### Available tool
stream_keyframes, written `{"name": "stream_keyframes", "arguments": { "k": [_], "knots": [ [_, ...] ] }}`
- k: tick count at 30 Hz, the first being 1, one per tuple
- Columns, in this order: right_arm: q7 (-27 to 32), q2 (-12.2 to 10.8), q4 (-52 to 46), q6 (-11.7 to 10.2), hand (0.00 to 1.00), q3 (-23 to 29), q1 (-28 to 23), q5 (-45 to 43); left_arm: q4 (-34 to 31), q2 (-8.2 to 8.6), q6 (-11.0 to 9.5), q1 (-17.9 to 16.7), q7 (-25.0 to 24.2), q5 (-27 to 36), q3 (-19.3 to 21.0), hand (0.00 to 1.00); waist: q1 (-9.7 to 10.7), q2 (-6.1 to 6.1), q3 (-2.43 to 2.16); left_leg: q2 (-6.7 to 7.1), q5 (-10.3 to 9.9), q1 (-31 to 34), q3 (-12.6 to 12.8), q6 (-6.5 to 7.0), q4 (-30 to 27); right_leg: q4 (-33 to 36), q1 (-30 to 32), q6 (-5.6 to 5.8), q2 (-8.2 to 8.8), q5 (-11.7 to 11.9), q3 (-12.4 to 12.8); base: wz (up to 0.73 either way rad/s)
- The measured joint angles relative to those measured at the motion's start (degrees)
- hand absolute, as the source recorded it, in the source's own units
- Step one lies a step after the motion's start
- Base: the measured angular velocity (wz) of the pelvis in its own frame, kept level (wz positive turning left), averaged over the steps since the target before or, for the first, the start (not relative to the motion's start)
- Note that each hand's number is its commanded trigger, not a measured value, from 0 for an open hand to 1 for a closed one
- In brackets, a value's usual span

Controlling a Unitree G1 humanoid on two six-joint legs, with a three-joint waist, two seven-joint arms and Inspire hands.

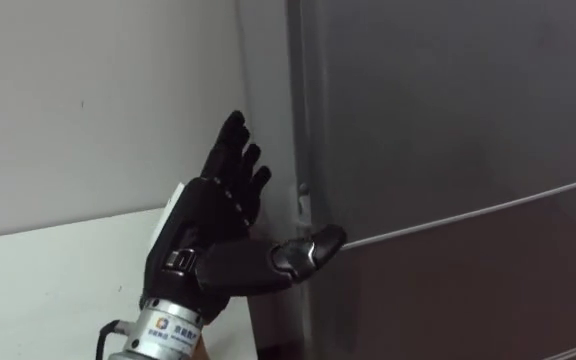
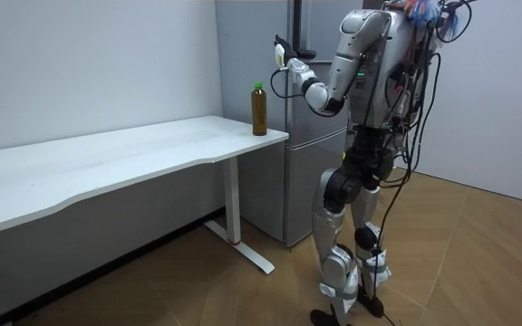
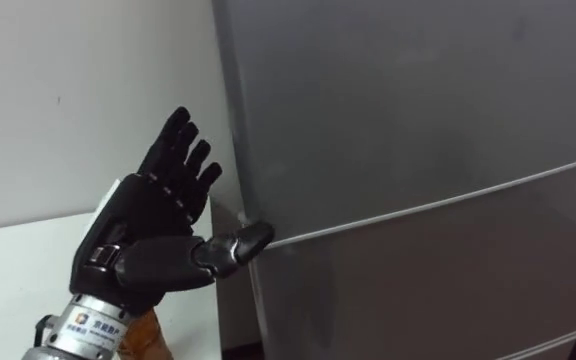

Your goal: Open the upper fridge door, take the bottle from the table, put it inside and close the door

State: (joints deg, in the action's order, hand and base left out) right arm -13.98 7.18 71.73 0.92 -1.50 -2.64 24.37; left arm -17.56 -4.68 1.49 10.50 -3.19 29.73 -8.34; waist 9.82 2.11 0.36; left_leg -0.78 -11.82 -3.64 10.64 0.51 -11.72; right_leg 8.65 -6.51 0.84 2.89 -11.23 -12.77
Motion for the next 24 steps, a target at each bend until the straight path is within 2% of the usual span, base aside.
{"name": "stream_keyframes", "arguments": {
  "k": [3, 8, 24],
  "knots": [
    [0.0, 0.2, 0.0, -0.1, 0.00, -1.5, 0.5, -0.1, -2.7, -0.03, 0.0, 0.0, -0.6, -0.1, -1.7, 0.00, 0.7, 0.11, -0.03, 0.03, 0.0, 0.0, 0.0, 0.00, 0.0, 0.0, 0.0, 0.00, 0.05, 0.0, -0.3, 0.00],
    [-0.2, 0.2, 0.0, -0.1, 0.00, -1.6, 0.7, -0.1, -3.1, 0.03, 0.4, 0.0, -2.6, -0.1, -3.6, 0.00, 1.2, 0.30, 0.05, 0.04, 0.0, 0.0, 0.0, 0.00, 0.0, 0.0, 0.1, 0.00, 0.10, 0.0, -0.4, 0.00],
    [-1.2, 1.5, -0.9, 0.0, 0.00, -4.0, 0.6, 0.5, -3.1, -0.49, 0.7, 0.0, -2.9, 0.0, -6.5, 0.00, 0.5, 0.46, 0.06, 0.04, 0.0, 0.3, 0.1, 0.01, 0.0, 0.0, 0.7, 0.00, 0.09, 0.0, 0.2, -0.01]
  ]
}}
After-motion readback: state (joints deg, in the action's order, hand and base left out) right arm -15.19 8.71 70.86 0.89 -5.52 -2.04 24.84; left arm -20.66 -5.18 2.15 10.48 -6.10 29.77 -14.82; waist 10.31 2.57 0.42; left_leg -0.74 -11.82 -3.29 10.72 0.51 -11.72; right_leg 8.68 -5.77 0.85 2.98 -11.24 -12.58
